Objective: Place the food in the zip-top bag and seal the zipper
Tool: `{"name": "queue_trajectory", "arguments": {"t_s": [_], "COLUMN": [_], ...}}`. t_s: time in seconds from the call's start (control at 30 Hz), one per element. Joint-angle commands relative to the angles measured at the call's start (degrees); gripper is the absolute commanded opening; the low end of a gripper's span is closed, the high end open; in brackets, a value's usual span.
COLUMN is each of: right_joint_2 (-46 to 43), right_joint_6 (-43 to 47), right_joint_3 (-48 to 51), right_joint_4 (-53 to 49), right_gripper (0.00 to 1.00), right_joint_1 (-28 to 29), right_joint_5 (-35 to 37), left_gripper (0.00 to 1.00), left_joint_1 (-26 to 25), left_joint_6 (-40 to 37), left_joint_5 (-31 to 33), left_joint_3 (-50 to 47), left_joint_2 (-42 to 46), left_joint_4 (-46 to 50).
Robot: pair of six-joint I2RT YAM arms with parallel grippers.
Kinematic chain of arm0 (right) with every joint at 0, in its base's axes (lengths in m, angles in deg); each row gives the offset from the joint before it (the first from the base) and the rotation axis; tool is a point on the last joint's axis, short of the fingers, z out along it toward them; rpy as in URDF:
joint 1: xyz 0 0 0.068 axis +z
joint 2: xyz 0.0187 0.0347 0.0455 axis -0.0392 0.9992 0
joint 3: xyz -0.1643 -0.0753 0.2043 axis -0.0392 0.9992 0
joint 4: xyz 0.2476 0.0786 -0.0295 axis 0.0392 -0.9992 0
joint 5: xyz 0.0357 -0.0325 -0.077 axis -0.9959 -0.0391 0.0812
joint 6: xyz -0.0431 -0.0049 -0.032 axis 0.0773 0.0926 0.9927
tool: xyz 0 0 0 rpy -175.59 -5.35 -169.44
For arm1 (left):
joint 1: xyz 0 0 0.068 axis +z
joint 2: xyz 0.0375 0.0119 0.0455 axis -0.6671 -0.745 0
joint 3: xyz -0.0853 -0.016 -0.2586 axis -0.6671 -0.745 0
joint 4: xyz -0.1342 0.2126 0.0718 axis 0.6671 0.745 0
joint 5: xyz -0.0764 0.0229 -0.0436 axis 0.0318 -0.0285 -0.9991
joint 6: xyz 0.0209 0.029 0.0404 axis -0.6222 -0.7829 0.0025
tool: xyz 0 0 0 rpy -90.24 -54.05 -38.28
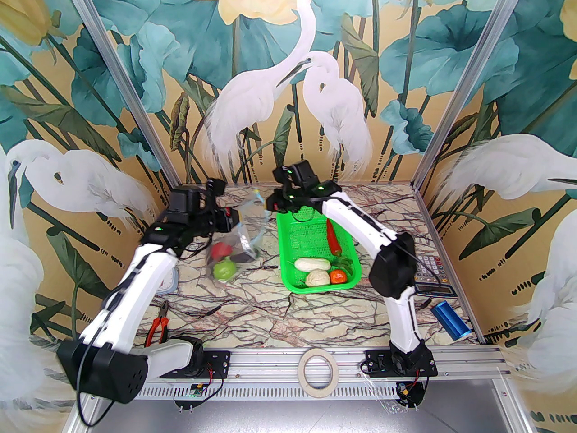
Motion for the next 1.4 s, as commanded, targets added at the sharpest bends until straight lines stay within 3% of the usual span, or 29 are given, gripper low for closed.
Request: {"name": "queue_trajectory", "arguments": {"t_s": [0.0,0.37,0.43,0.57,0.67,0.83,1.1,1.37], "right_joint_2": [-3.74,-11.46,-12.88,-15.76,-19.01,-22.93,-22.45,-16.65], "right_joint_6": [0.91,-0.14,-0.28,1.42,3.64,8.99,15.96,24.23], "right_joint_3": [5.43,20.0,22.53,24.72,25.85,26.45,30.06,31.74], "right_joint_4": [4.8,9.44,10.4,8.5,5.64,-4.69,-16.61,-18.18], "right_gripper": [0.0,0.02,0.1,0.43,0.57,0.63,0.66,0.8], "right_joint_1": [-0.2,-0.26,-0.29,-0.31,-0.25,-0.31,-0.26,4.7], "right_joint_5": [3.4,10.04,11.09,13.54,16.52,22.69,26.35,29.95], "left_gripper": [0.0,0.0,0.0,0.0,0.0,0.0,0.0,0.0], "left_joint_1": [-1.67,-6.42,-8.04,-9.61,-9.77,-9.93,-9.96,-9.96], "left_joint_6": [1.39,3.9,4.33,5.16,5.09,4.9,3.67,2.75], "left_joint_5": [-2.8,-4.7,-4.28,-3.84,-3.14,-2.11,-0.77,-0.27], "left_joint_3": [-1.87,-7.92,-8.69,-9.81,-10.68,-12.64,-12.92,-12.06], "left_joint_2": [-0.06,1.52,1.61,1.93,2.61,3.6,4.73,4.42], "left_joint_4": [-5.41,-14.39,-15.56,-16.22,-15.8,-15.51,-14.62,-14.14]}}
